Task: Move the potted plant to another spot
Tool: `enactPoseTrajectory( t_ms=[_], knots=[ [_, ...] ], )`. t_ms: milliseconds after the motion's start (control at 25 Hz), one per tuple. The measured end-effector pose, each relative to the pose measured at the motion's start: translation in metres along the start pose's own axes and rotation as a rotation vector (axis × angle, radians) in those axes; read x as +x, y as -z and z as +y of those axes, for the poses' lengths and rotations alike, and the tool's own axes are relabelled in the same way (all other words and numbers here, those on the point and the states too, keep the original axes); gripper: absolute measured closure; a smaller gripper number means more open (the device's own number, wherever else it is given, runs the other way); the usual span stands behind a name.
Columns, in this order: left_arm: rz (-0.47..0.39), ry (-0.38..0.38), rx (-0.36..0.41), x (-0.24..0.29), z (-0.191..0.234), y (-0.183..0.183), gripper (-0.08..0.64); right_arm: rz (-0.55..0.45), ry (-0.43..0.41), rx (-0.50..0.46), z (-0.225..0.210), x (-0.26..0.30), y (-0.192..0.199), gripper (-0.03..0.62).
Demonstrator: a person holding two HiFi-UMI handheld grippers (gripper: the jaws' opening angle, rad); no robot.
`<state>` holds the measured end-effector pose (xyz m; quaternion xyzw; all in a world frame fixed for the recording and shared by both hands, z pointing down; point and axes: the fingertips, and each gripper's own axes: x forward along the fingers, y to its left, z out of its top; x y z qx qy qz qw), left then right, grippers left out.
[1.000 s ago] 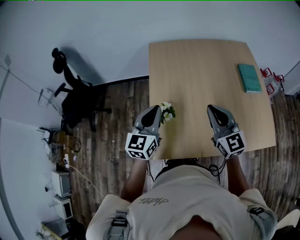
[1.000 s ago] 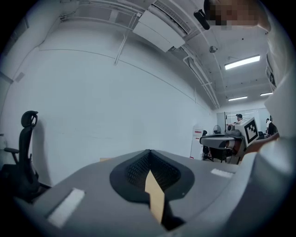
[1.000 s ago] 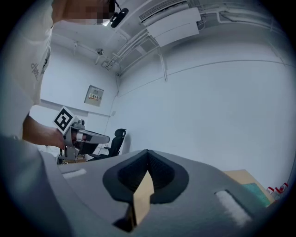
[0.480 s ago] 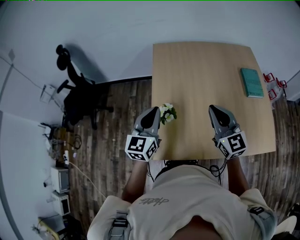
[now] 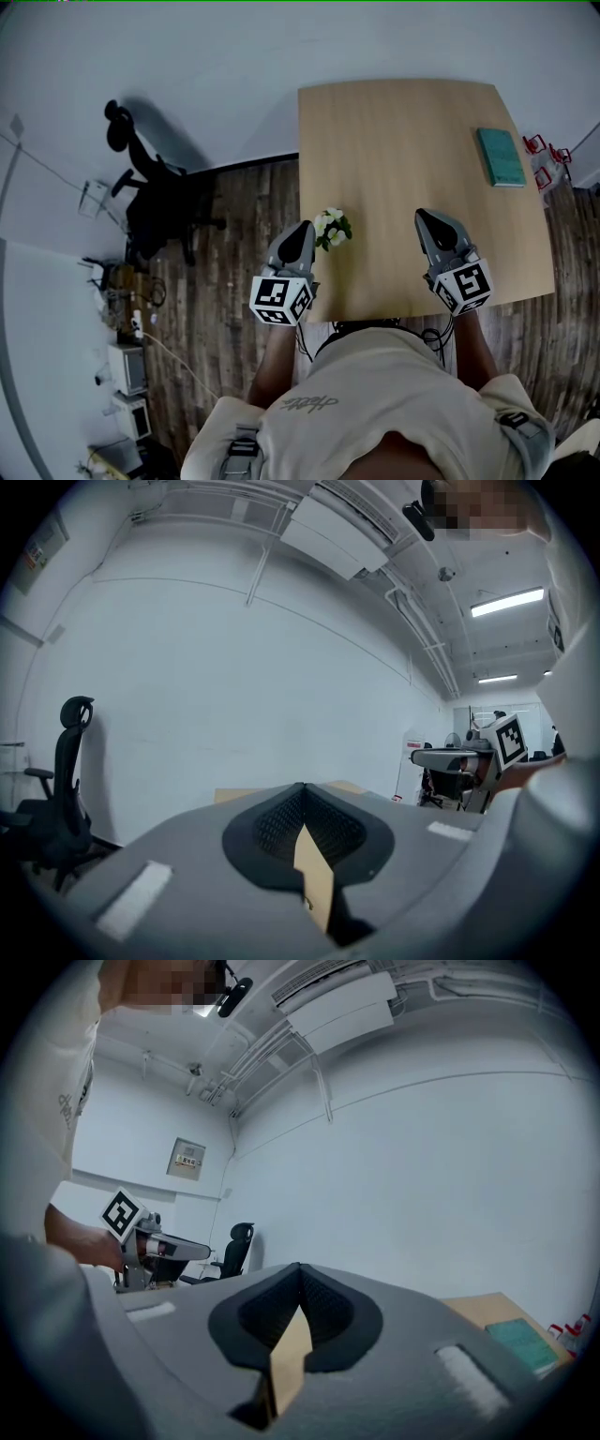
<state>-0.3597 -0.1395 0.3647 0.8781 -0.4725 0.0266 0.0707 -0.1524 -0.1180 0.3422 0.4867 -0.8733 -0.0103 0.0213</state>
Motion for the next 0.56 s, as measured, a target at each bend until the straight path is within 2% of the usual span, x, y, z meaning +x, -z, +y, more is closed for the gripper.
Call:
enactPoseTrajectory(
  t_ms=[320, 560],
  knots=[
    [0.021, 0.020, 0.008, 0.007, -0.005, 0.005, 0.543, 0.008, 0.031, 0.047, -0.011, -0.011, 0.009, 0.591],
    [0.021, 0.014, 0.002, 0.007, -0.008, 0.005, 0.543, 0.011, 0.048, 0.007, -0.023, -0.016, 0.006, 0.591]
  ],
)
